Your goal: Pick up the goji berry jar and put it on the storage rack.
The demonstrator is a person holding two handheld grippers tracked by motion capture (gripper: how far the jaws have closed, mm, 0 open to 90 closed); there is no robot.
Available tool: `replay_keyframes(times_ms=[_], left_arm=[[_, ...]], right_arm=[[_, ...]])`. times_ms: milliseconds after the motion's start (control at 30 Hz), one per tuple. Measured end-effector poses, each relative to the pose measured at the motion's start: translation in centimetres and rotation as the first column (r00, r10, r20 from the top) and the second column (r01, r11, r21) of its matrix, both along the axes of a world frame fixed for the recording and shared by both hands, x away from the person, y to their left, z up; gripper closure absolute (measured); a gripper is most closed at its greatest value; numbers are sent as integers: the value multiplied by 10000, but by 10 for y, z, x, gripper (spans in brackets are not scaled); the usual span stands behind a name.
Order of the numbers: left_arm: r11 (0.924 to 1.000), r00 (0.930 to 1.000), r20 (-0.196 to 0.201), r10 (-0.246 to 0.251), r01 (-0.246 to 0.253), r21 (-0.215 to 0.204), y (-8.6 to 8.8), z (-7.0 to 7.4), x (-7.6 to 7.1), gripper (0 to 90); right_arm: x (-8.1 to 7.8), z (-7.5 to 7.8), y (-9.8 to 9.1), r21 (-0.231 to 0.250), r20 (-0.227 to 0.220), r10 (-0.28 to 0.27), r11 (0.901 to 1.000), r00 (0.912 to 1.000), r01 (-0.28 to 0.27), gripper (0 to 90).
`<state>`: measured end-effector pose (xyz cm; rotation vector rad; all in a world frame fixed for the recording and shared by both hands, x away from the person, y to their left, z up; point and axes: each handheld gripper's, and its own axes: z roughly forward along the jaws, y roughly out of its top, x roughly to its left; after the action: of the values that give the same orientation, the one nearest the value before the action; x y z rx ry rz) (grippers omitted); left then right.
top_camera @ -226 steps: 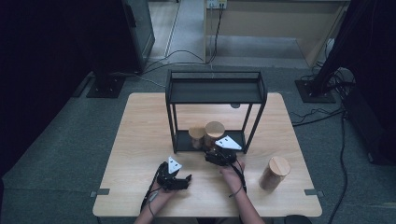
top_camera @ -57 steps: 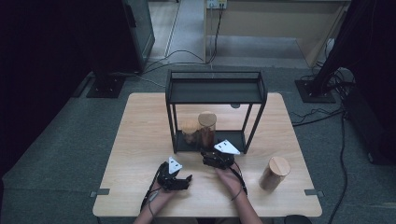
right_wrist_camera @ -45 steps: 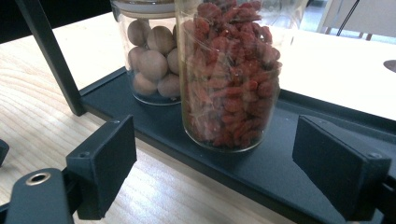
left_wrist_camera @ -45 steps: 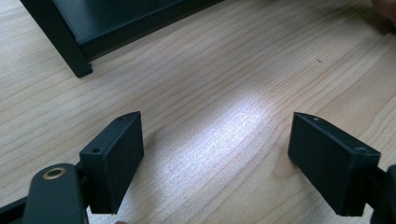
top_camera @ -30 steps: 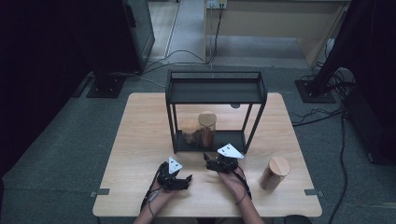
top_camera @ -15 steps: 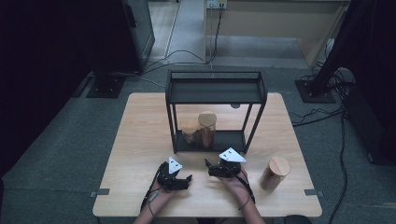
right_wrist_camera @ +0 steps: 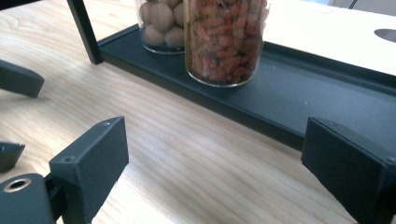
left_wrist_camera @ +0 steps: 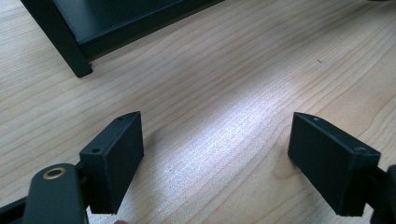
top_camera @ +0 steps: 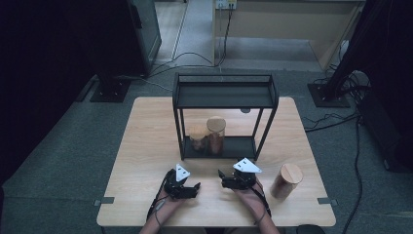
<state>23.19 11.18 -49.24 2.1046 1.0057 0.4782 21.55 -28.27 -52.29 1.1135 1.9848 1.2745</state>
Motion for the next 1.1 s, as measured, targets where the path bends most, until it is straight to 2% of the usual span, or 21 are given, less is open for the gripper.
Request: replay_keyframes(times_ms=[233,433,733,900,933,1000,1100], left_arm=[[10000,10000,0,-11,11,3,0,0,0,183],[10000,10000,-3,-18,18,15,0,0,0,183],[10000,10000,1,-19,19,13,0,0,0,183],[10000,10000,6,-22,22,15,0,0,0,183],[10000,10000,5,-23,23,14,0,0,0,183],[10000,10000,2,2,-2,8,0,0,0,183],[10000,10000,2,0,0,6,0,0,0,183]], right_arm=[[-1,-1,-11,342,-142,81,9994,9999,-76,73],[0,0,-11,233,-166,261,9994,9995,-258,74],[2,-2,-28,1029,-555,332,9943,9979,-274,77],[1,1,-30,882,-710,430,9954,9966,-366,82],[1,2,-30,857,-765,431,9957,9961,-365,122],[-1,6,-31,924,-801,456,9950,9957,-381,130],[-3,12,-34,958,-618,613,9939,9962,-552,129]])
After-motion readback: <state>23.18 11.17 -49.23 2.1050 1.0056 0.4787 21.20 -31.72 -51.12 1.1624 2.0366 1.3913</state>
